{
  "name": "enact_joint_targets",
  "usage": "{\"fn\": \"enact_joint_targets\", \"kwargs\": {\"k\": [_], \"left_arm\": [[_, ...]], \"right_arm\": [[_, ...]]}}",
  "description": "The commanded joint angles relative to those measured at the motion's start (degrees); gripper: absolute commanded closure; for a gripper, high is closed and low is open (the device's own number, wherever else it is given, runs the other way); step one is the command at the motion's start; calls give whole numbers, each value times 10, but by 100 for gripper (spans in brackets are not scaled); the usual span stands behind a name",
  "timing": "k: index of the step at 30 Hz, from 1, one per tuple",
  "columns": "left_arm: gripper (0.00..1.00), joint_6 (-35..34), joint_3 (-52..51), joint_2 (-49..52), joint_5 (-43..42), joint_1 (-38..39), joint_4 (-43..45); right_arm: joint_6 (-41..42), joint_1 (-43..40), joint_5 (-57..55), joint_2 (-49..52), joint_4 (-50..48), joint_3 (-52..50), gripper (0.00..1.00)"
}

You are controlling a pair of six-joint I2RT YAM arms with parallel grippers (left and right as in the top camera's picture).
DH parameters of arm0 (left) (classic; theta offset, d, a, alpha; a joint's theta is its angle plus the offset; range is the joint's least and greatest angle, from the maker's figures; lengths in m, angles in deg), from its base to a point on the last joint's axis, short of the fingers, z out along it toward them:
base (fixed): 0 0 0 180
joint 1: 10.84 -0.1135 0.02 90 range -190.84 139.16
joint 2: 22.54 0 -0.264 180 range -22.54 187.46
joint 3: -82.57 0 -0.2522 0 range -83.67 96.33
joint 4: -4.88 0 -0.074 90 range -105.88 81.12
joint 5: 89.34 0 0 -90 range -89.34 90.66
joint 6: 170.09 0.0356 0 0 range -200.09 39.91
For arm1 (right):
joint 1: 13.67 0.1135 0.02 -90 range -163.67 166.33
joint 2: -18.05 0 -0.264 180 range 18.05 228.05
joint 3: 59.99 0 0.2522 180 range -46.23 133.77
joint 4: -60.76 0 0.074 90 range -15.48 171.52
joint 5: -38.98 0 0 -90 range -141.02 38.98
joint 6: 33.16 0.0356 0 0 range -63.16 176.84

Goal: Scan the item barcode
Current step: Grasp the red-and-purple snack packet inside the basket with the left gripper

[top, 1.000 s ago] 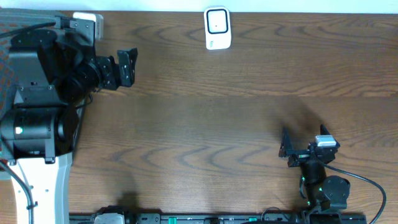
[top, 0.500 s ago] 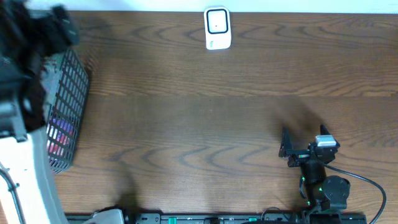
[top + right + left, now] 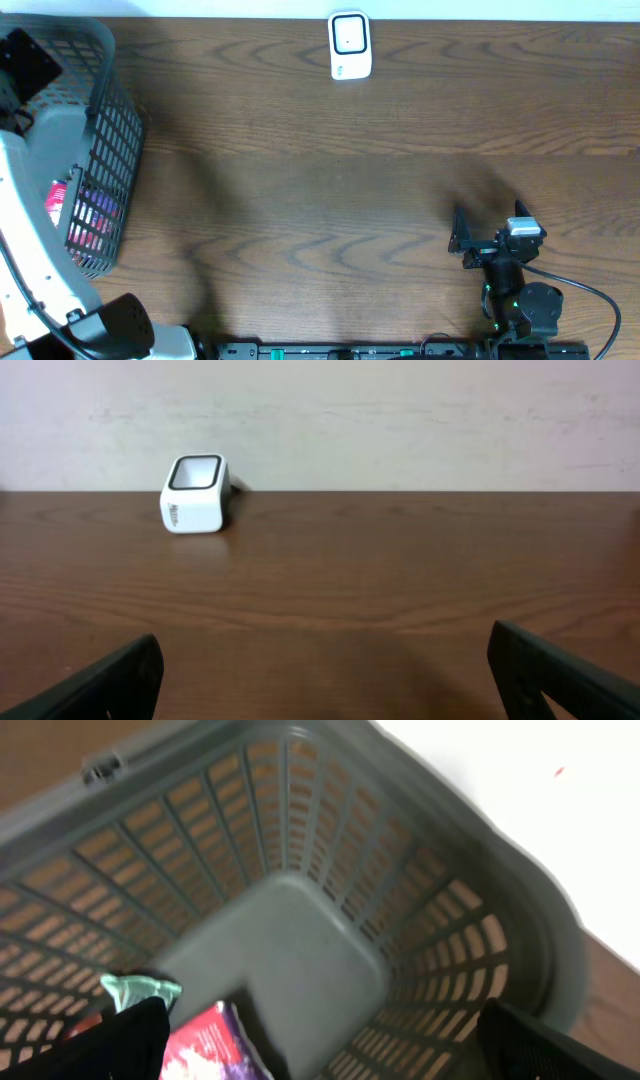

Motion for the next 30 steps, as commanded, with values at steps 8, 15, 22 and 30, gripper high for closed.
{"fn": "enact_joint_targets", "kwargs": {"k": [8,15,22,30], "left_arm": [[2,-108,-4,66,70,-18,-41],[2,-158,-4,118,69,-27,-82],[2,-155,-4,162,33,-27,-118],[2,-240,-5,205,38,-53,-137]], "right_arm": [[-2,3,-2,-3,2,-1,1],[-2,3,-2,-3,2,-1,1],[-2,3,-2,-3,2,-1,1],[-2,3,-2,-3,2,-1,1]]}}
